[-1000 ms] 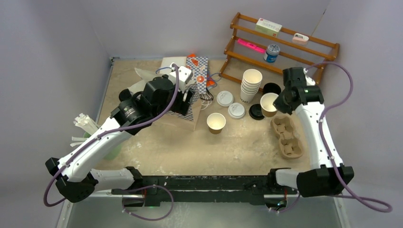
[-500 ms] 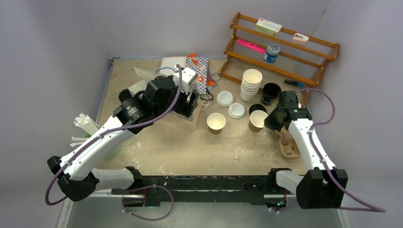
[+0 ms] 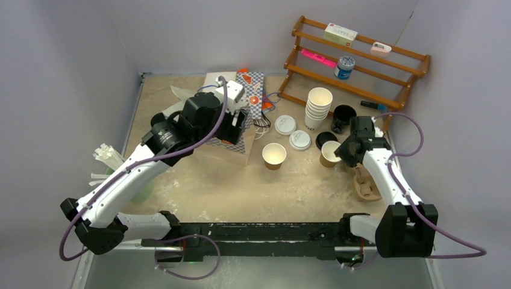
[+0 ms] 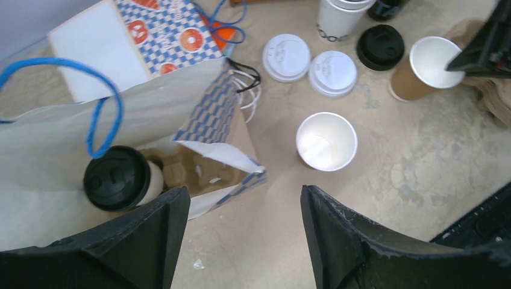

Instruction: Pack the takeout coffee

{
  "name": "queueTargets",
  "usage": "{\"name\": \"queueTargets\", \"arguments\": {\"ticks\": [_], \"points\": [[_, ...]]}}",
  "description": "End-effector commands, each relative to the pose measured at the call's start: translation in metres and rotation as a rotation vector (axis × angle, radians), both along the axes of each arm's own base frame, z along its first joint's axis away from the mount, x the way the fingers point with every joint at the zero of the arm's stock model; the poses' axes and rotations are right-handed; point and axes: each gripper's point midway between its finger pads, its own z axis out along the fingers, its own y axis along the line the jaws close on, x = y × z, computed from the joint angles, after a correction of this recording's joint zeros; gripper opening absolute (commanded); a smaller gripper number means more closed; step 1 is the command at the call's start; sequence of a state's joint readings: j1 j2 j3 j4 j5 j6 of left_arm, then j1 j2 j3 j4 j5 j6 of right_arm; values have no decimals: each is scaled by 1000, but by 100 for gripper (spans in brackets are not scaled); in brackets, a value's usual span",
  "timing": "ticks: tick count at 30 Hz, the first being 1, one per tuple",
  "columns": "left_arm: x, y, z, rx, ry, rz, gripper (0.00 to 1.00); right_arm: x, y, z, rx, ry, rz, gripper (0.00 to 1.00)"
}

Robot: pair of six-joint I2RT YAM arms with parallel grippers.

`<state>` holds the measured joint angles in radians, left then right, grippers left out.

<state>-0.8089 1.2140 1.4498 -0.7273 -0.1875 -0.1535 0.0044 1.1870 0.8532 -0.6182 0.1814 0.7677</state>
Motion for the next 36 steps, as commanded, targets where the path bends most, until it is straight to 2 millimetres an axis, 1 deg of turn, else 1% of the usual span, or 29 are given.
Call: {"name": "queueTargets", "arguments": {"ticks": [1,5,7,10,13,14,17,19,21,22,23,24,26,28,29,30,33,34,35,36], "points": [[16,49,28,14,-44,258,72,-1,-11,13,-52,-14,-26,47],[18,95,43,84,-80,461,77,0,-11,45,-55,-52,-14,58],[16,119,55,99,-113,569,81,2,-15,63,-91,-75,7,63],[22,159,72,108,-155,705,83,5,-10,89,-76,-139,42,67],[42,208,84,84,-164,831,87,11,-1,112,-51,-199,89,67],[48,219,89,64,-171,875,88,13,1,118,-48,-206,105,67],[68,242,104,-38,-185,973,89,19,11,134,-50,-215,159,66],[86,260,111,-137,-187,1035,90,24,18,146,-64,-232,198,67],[100,273,116,-196,-188,1072,89,28,28,155,-81,-250,241,67],[107,280,111,-212,-171,1093,89,30,30,158,-90,-258,251,68],[114,286,101,-225,-143,1118,89,31,34,159,-92,-263,270,68],[121,294,83,-239,-94,1153,90,32,37,161,-94,-268,284,68],[129,311,39,-313,35,1253,89,35,43,163,-95,-278,306,68],[134,319,-6,-401,152,1337,90,36,51,169,-90,-295,334,69],[135,323,-32,-426,206,1376,91,36,54,171,-87,-300,349,69],[136,327,-48,-443,229,1411,92,35,57,173,-86,-308,362,69],[135,345,-84,-513,290,1536,93,33,64,176,-85,-321,391,70],[136,350,-97,-533,328,1563,93,32,66,175,-84,-324,401,70],[138,356,-114,-549,380,1586,93,32,68,174,-82,-322,411,71],[141,356,-127,-557,438,1585,93,32,70,173,-79,-320,418,71]]}}
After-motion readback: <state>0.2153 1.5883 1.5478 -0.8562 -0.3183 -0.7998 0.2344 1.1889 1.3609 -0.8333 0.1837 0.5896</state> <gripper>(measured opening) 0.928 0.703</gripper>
